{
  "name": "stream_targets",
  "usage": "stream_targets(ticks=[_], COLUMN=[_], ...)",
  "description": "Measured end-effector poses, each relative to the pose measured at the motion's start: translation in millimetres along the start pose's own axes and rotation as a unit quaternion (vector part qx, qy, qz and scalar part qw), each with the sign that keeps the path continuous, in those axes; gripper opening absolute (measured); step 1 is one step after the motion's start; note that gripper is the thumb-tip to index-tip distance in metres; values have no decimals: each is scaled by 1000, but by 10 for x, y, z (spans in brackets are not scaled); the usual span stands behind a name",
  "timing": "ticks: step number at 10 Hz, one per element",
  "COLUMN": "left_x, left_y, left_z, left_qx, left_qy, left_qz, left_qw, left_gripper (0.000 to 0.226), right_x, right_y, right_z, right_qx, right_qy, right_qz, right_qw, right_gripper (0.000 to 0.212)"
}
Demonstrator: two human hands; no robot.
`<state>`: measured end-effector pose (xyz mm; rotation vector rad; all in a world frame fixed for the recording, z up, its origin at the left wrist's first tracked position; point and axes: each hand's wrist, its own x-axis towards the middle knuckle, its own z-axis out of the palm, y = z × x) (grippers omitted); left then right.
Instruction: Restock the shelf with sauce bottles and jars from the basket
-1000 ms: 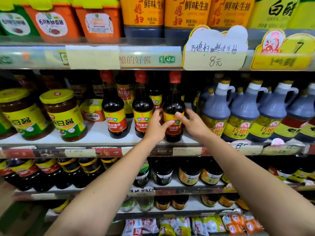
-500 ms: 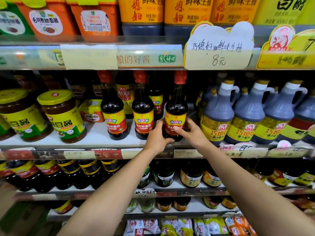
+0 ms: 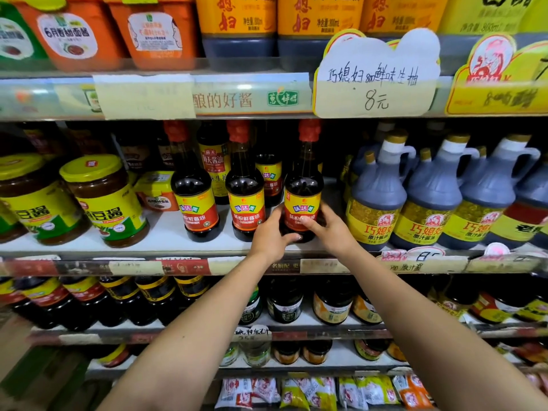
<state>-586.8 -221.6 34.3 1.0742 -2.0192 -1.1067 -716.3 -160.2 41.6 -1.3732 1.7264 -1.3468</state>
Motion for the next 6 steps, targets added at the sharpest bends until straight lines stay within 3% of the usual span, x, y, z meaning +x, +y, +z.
stream_targets(ticks=[2,4,6], left_x=[-161,-558,-943], left_y=[56,-119,-269], left_z=[-106,-408,-929], left_qx=[-63,-32,-10], left_qy=[-9,-16,-18], left_qz=[-7,22,41], left_qw=[998,999,999], left_gripper=[61,38,25], right_x=[-80,-327,-631], right_y=[-2,-98,-391], right_z=[7,68,414], right_qx=[-65,-93,-150], right_qy=[28,91,175], right_qz=[-13,-26,-33], right_qw=[997,991,972], right_gripper=[55,59,47])
